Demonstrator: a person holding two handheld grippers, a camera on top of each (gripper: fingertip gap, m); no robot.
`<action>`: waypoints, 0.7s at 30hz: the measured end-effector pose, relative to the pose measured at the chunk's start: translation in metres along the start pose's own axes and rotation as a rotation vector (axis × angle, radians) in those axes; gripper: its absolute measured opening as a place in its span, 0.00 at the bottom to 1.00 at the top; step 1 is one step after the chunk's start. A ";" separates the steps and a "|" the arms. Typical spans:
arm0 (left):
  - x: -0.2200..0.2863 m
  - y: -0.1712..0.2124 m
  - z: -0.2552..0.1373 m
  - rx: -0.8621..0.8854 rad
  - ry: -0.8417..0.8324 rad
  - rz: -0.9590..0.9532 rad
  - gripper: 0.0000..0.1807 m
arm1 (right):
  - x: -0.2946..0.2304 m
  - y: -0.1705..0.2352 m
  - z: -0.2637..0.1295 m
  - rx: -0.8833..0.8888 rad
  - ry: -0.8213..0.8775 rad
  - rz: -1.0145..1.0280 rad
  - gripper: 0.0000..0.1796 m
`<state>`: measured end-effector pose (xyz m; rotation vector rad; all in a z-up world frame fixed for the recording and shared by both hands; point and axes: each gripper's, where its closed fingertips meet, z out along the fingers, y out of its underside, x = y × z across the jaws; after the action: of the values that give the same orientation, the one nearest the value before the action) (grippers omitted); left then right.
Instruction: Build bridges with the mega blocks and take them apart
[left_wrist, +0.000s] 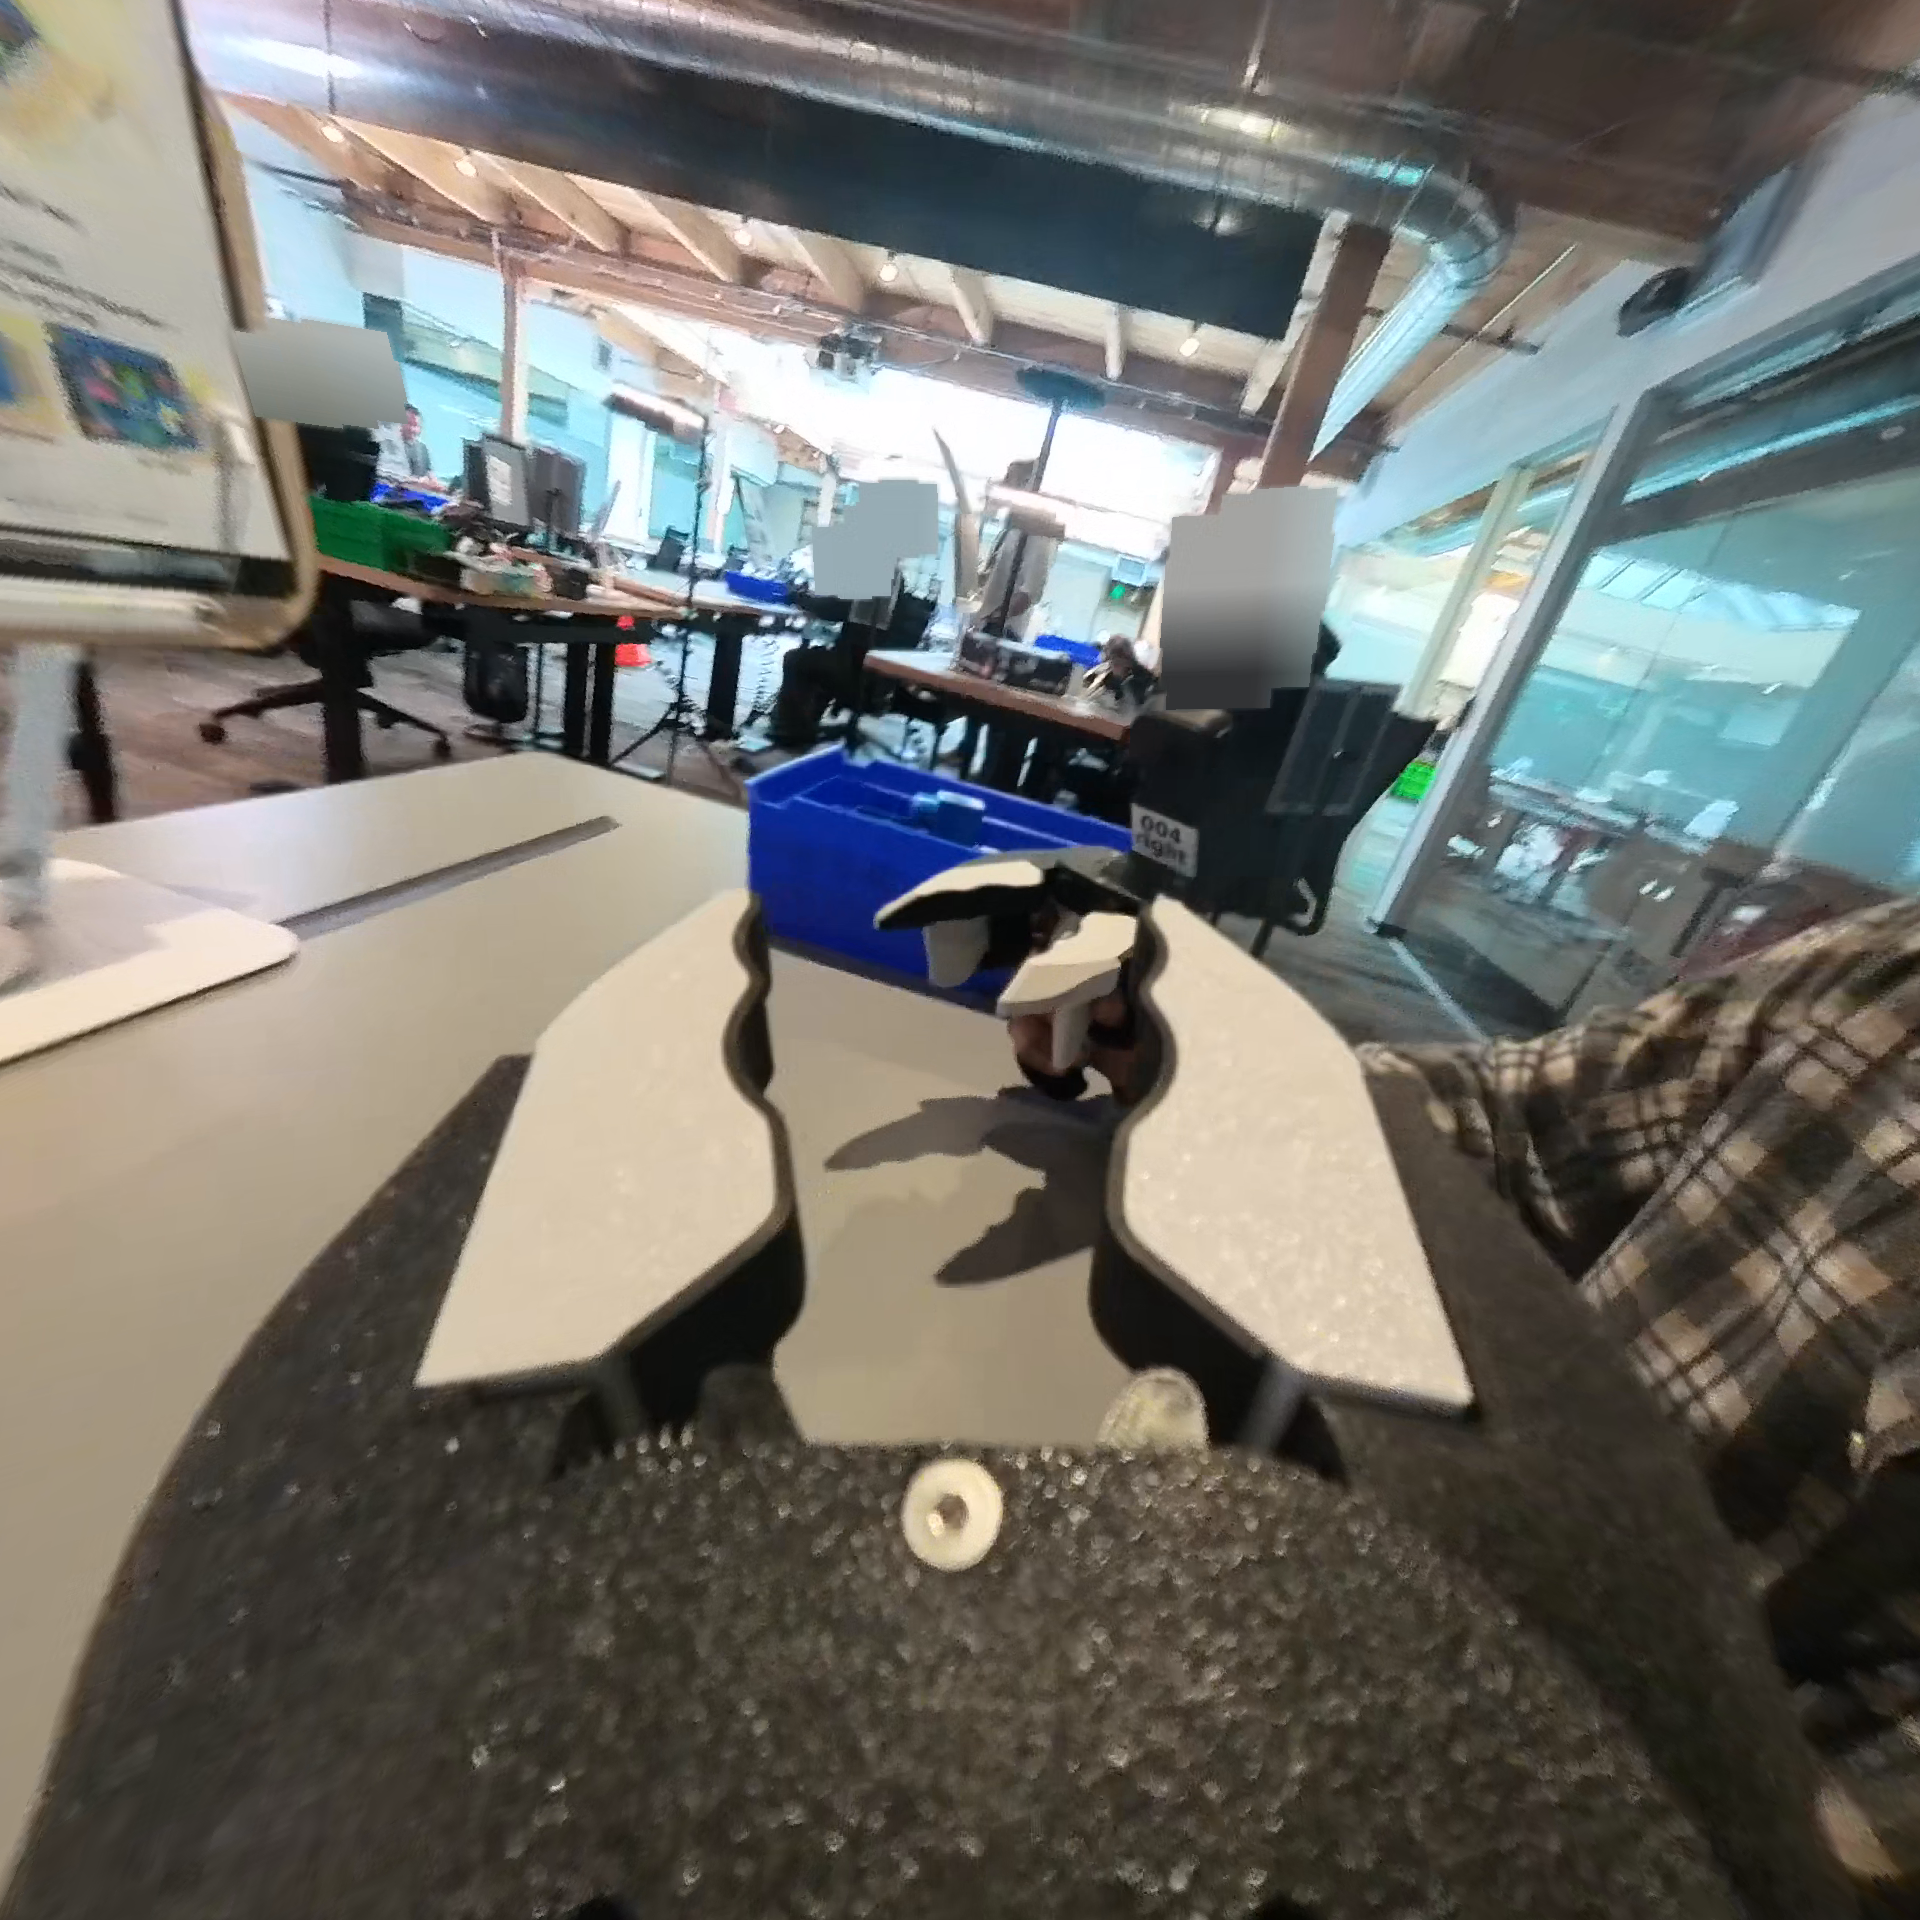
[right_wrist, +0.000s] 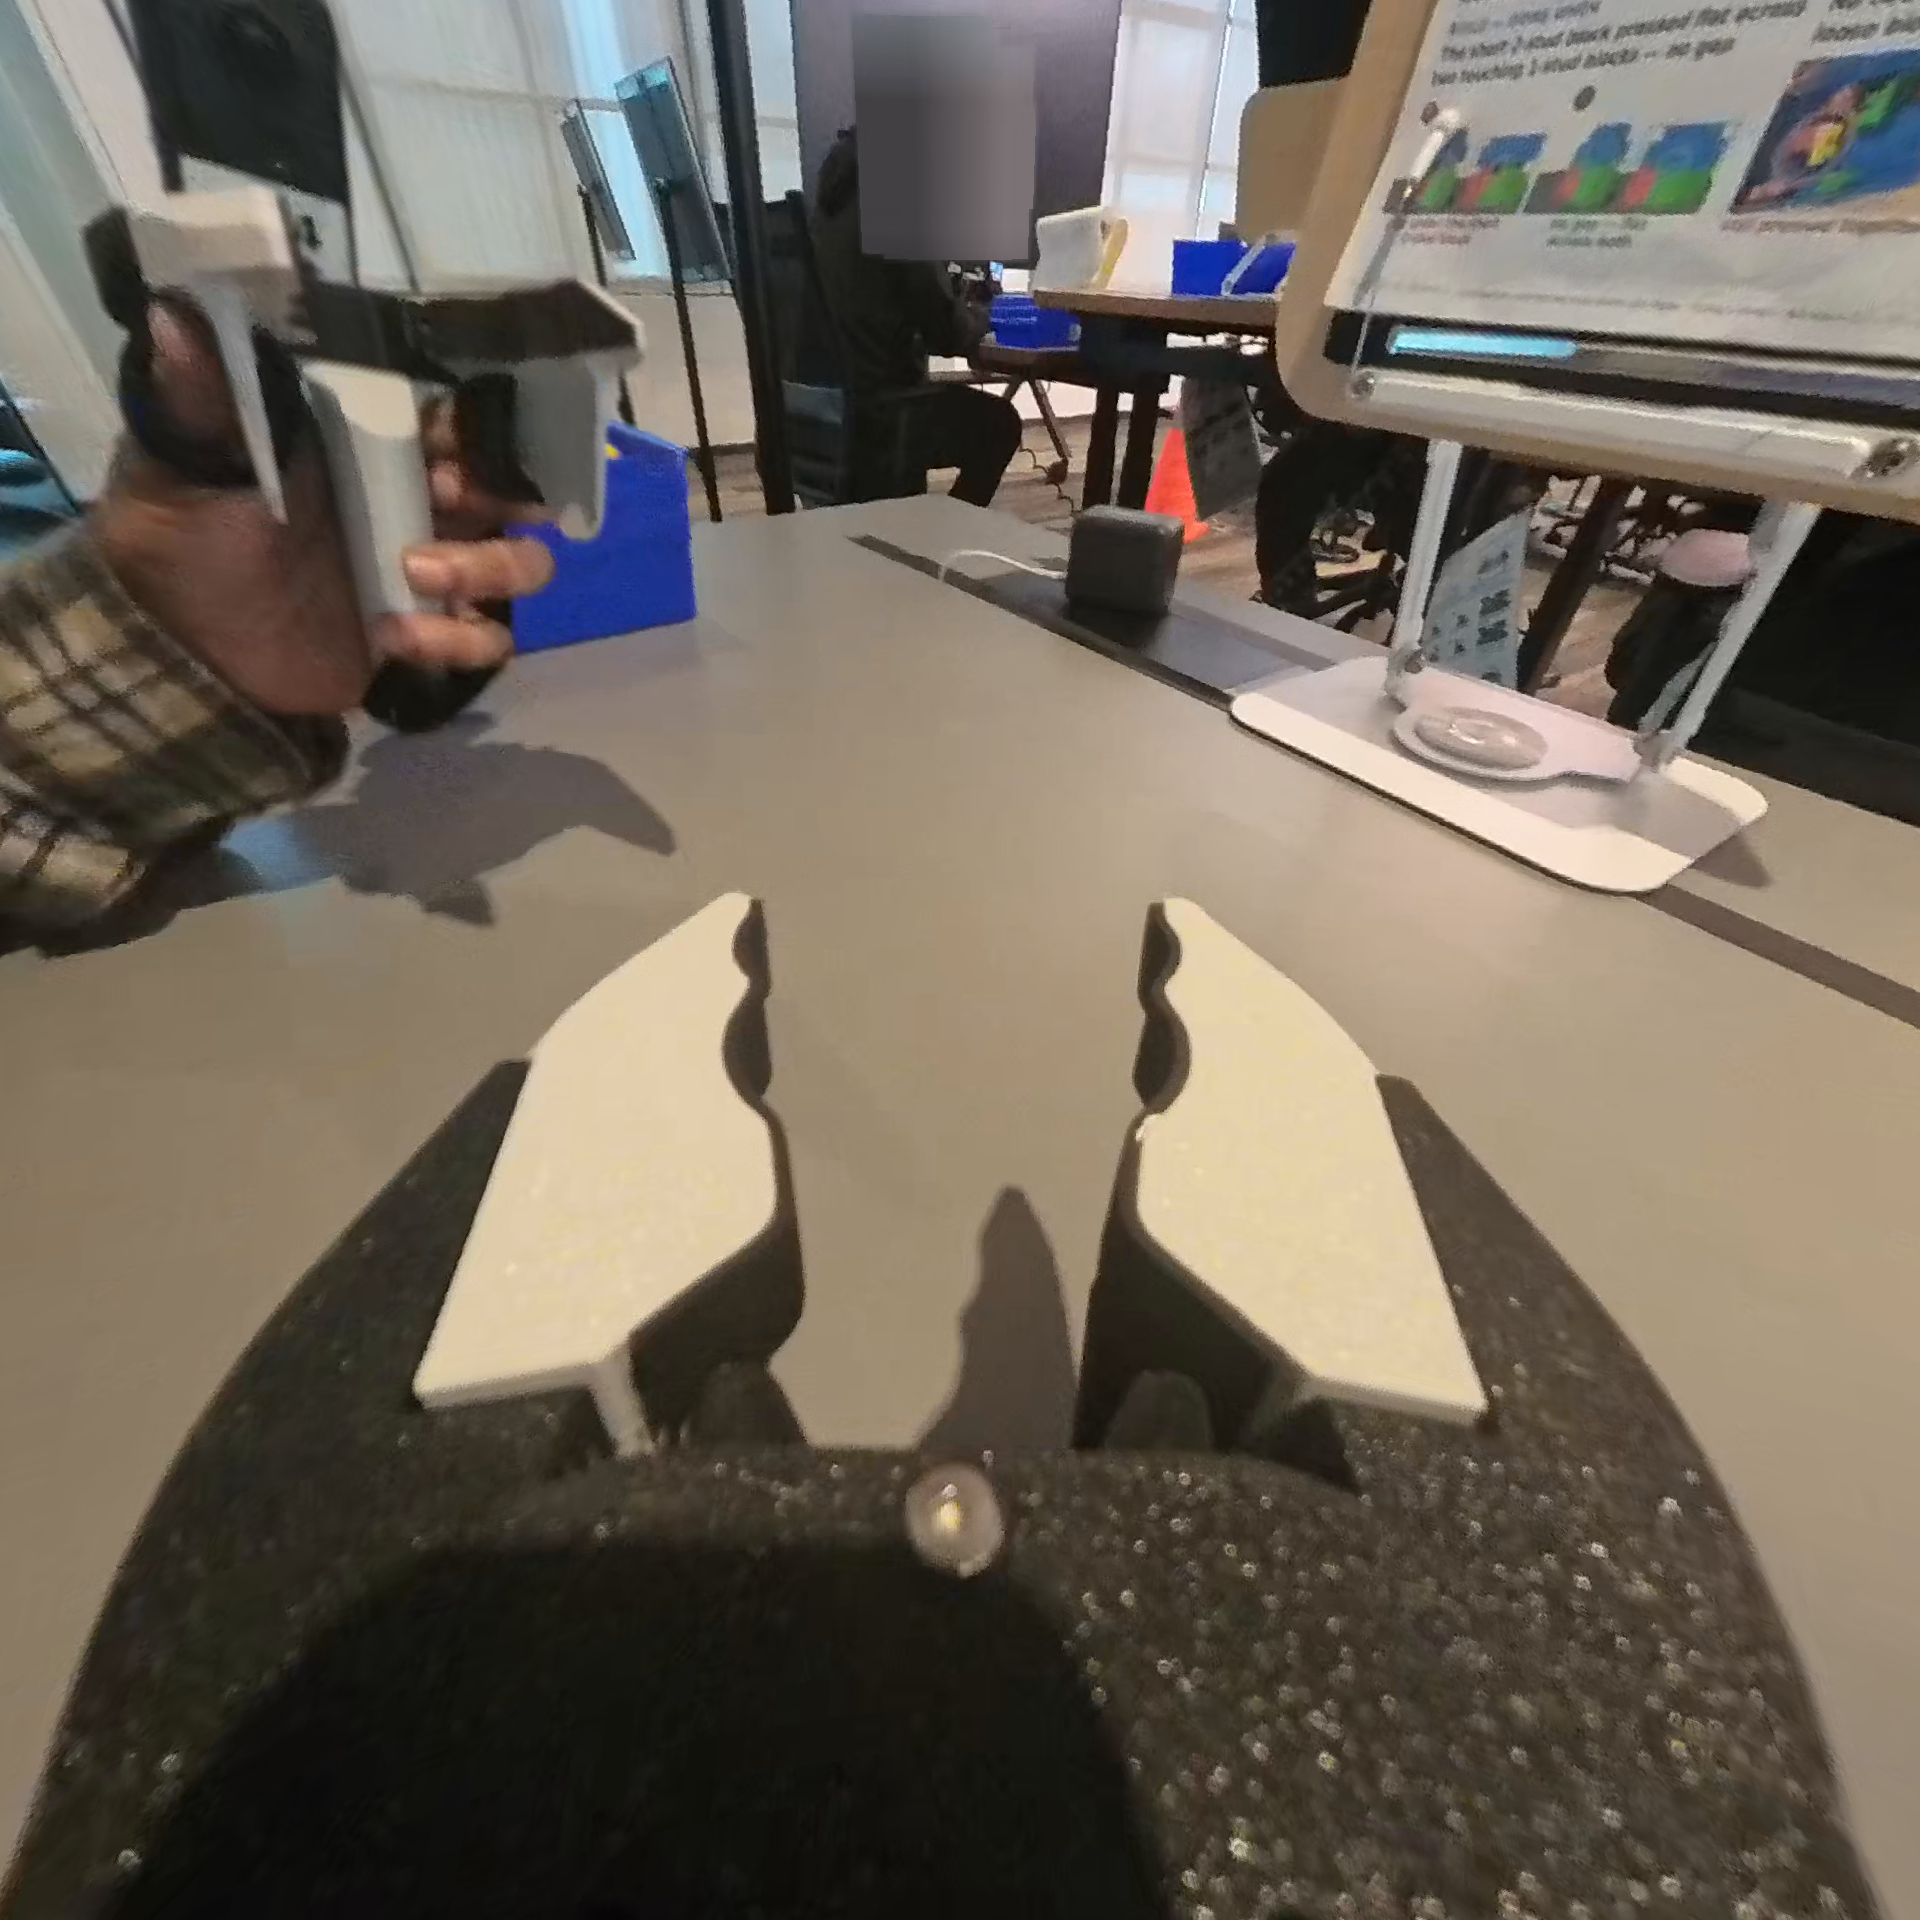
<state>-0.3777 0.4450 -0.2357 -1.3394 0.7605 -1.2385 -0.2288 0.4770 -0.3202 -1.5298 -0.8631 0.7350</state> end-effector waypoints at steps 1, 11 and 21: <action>0.000 -0.009 -0.011 -0.027 -0.024 0.024 0.37 | -0.002 -0.001 0.000 0.004 -0.007 0.001 0.38; -0.037 -0.124 -0.187 -0.391 -0.483 0.232 0.35 | -0.015 0.004 0.005 -0.025 -0.078 0.037 0.38; -0.134 -0.068 -0.337 -0.921 -0.803 0.123 0.34 | -0.024 0.018 0.014 -0.086 -0.119 0.001 0.37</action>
<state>-0.7435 0.4867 -0.2542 -2.2692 0.8108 -0.1133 -0.2514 0.4632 -0.3403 -1.5745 -0.9937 0.8051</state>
